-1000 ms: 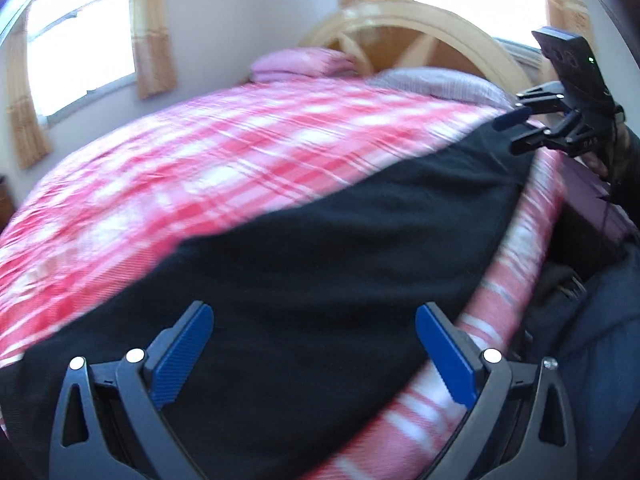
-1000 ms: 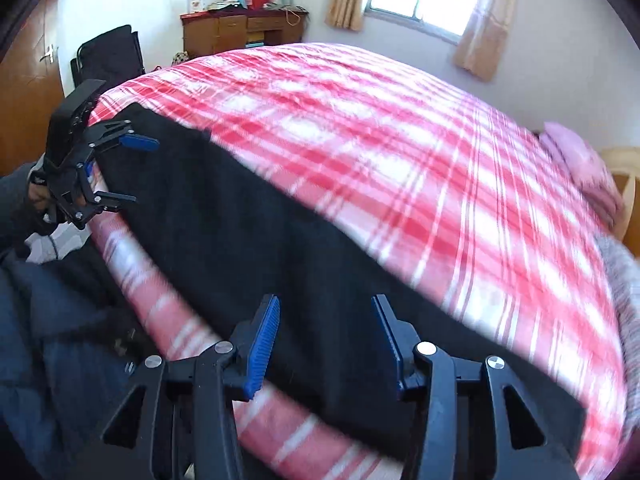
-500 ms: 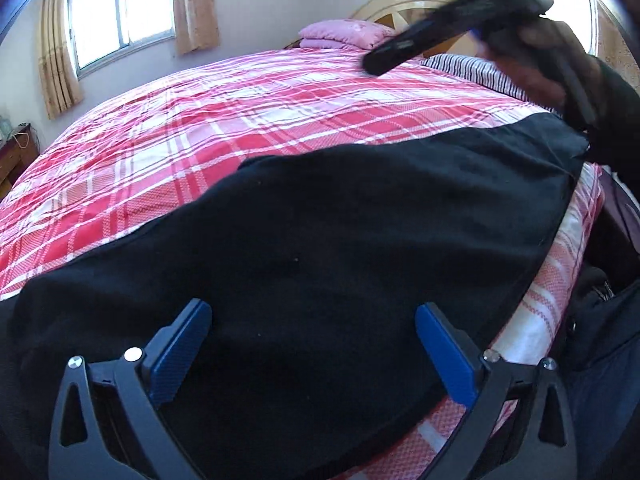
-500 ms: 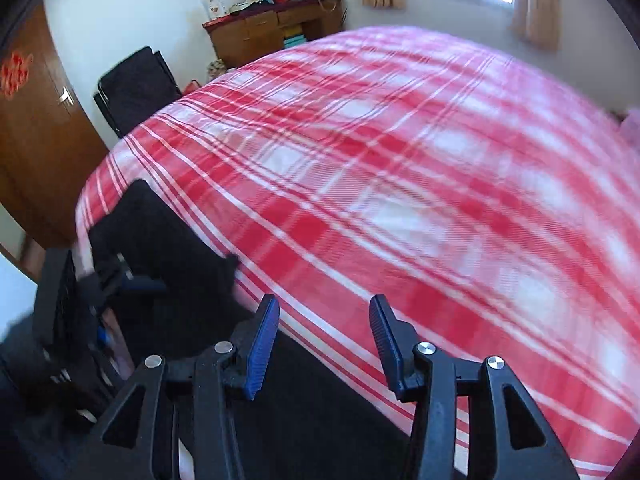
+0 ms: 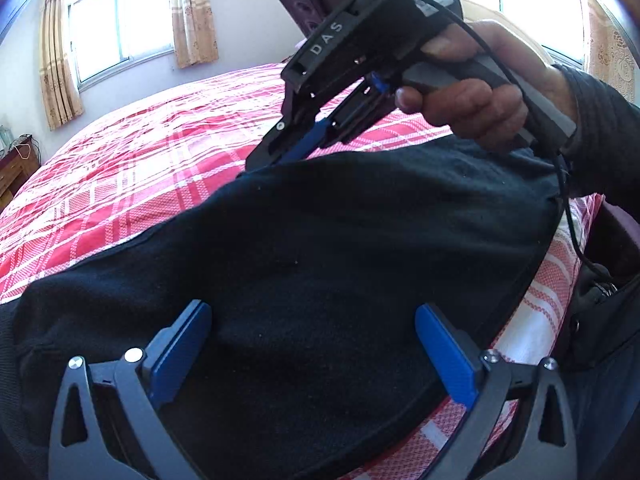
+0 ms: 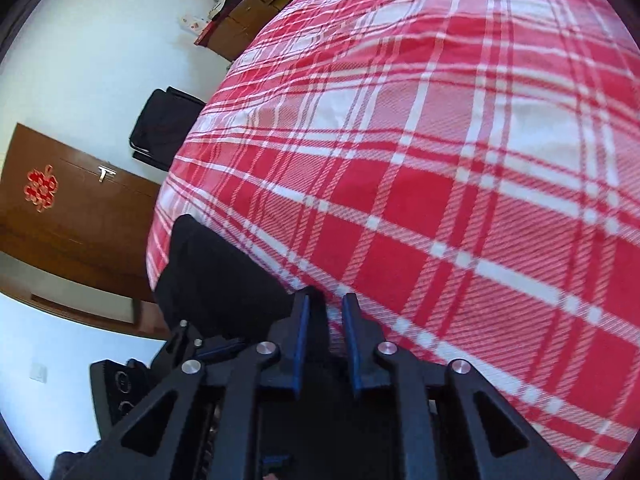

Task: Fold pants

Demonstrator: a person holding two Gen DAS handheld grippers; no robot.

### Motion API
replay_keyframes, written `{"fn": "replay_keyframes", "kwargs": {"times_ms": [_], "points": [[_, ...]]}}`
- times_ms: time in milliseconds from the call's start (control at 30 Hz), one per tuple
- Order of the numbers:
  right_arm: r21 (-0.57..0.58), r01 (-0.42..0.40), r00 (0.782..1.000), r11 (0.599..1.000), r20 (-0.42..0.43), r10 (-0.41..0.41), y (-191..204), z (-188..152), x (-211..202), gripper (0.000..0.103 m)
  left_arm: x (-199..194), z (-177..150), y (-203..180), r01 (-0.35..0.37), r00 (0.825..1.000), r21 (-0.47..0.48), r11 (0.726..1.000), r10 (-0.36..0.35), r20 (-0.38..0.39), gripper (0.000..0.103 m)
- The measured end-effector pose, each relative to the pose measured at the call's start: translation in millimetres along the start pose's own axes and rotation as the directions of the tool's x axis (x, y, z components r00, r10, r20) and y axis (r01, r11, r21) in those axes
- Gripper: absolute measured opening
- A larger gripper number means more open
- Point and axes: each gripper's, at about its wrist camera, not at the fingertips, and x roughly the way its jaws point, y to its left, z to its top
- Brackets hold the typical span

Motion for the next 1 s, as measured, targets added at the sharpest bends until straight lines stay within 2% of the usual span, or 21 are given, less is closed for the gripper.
{"fn": "replay_keyframes", "kwargs": {"times_ms": [167, 333, 600, 633, 700, 733, 833, 867, 1000], "points": [[-0.008, -0.013, 1.0, 1.0, -0.013, 0.013, 6, -6, 3, 0.008, -1, -1, 0, 0.0, 1.0, 0.001, 1.0, 0.0, 0.004, 0.103], [0.082, -0.069, 0.998, 0.994, -0.001, 0.069, -8, -2, 4, 0.011, -1, -3, -2, -0.001, 1.0, 0.002, 1.0, 0.001, 0.007, 0.103], [0.122, -0.117, 0.993, 0.986, 0.005, 0.117, -12, 0, 2, 0.014, -2, -5, -3, 0.001, 1.0, 0.002, 1.0, -0.001, 0.011, 0.103], [0.127, -0.128, 0.992, 0.984, 0.009, 0.128, -12, 0, 0, 0.016, -2, -5, -3, 0.001, 1.0, 0.002, 1.0, -0.001, 0.011, 0.103], [0.124, -0.132, 0.991, 0.983, 0.012, 0.131, -12, 0, -3, 0.037, -2, -5, -3, 0.0, 1.0, 0.002, 1.0, 0.0, 0.011, 0.103], [0.121, -0.132, 0.991, 0.984, 0.01, 0.132, -12, 0, -4, 0.04, -1, -5, -3, 0.0, 1.0, 0.002, 1.0, 0.0, 0.011, 0.103], [0.095, -0.078, 0.997, 0.992, -0.007, 0.079, -6, 0, 0, 0.039, -1, -5, -3, 0.001, 1.0, 0.002, 1.0, -0.001, 0.011, 0.103], [0.1, -0.082, 0.996, 0.992, -0.014, 0.084, -6, 1, 3, 0.039, -1, -5, -3, 0.001, 1.0, 0.002, 1.0, -0.001, 0.011, 0.103], [0.113, -0.091, 0.995, 0.989, -0.016, 0.093, -5, 2, 14, 0.015, -1, -4, -3, 0.002, 1.0, 0.002, 1.0, -0.002, 0.014, 0.103]]}}
